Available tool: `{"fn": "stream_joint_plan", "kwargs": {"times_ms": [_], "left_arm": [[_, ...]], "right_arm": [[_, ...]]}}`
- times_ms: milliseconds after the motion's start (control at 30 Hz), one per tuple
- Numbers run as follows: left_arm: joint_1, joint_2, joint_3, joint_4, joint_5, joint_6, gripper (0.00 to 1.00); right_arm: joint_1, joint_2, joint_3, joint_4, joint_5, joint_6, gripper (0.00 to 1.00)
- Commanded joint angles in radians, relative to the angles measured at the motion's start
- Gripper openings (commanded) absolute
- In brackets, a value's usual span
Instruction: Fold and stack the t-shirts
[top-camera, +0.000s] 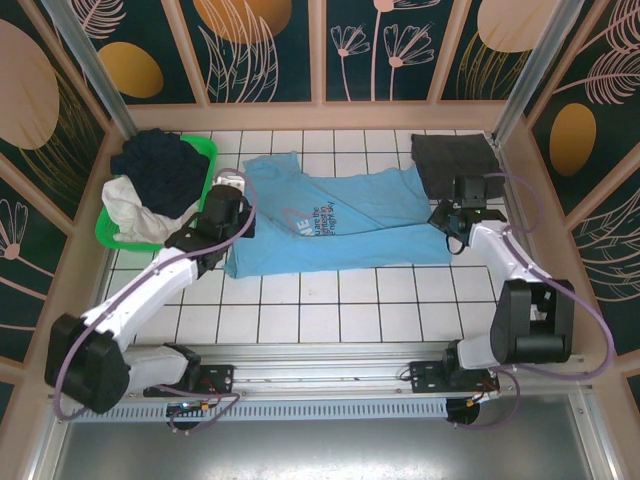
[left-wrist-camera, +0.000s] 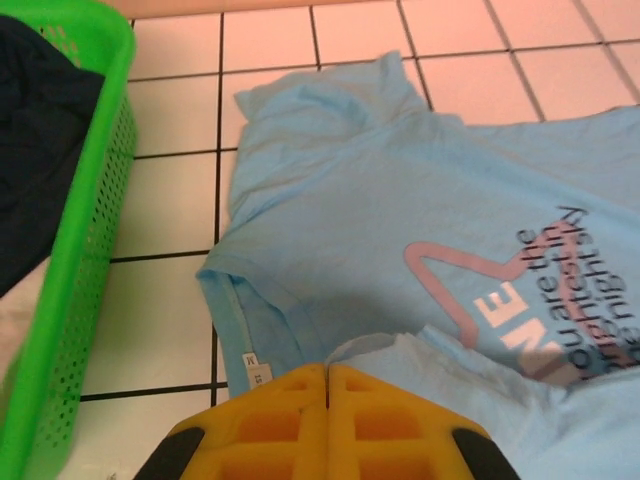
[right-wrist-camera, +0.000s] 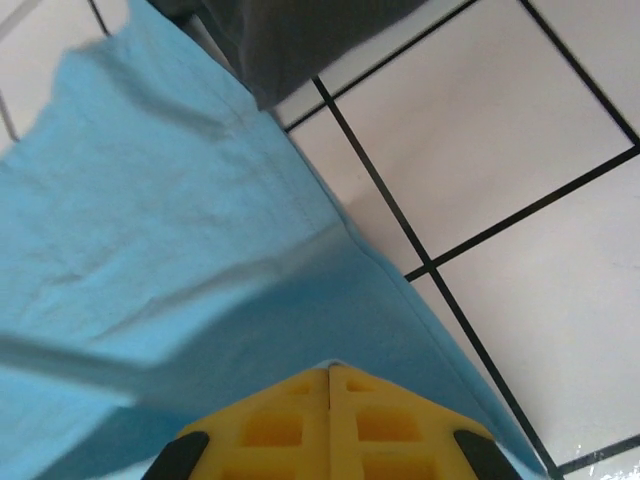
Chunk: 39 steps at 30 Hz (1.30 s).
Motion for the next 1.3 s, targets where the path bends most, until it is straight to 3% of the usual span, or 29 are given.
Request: {"fn": "stream_joint_plan", "kwargs": {"times_ms": [0,133,300,433,767,867,1067,1267], "left_arm": [[-0.003,-0.131,-0.001,-0.11,0.057,-0.053,0.0],[-0.003,-0.236,-0.088,-0.166,0.158,-0.126,0.0],[-0.003,-0.396,-0.161,-0.21,0.163,-0.155,0.0],[-0.003,-0.366,-0.172,-0.19,0.169,-0.135,0.0],[-0.001,-0.018,-0.064,-0.018,-0.024,-0.028,0.0],[-0.003,0.08,-0.007,0.003,-0.03,0.005,0.0],[0.0,0.208,0.072,0.037,-0.039,0.048,0.0],[0.038,0.236,0.072,0.071,-0.04,0.056,0.0]], "right_arm": [[-0.004,-0.156,-0.056,-0.084,-0.004,0.069,0.0],[-0.004,-0.328,-0.184,-0.112,-0.046,0.14,0.0],[-0.01,-0.471,-0.239,-0.172,-0.013,0.166,0.0],[-0.017,-0.476,-0.251,-0.135,-0.013,0.164,0.0],[-0.064,-0.134,-0.17,0.122,-0.057,0.067,0.0],[-0.067,-0.052,-0.145,0.148,-0.079,0.05,0.0],[-0.091,0.015,-0.135,0.182,-0.089,0.025,0.0],[-0.122,0.035,-0.146,0.196,-0.104,-0.003,0.0]]}}
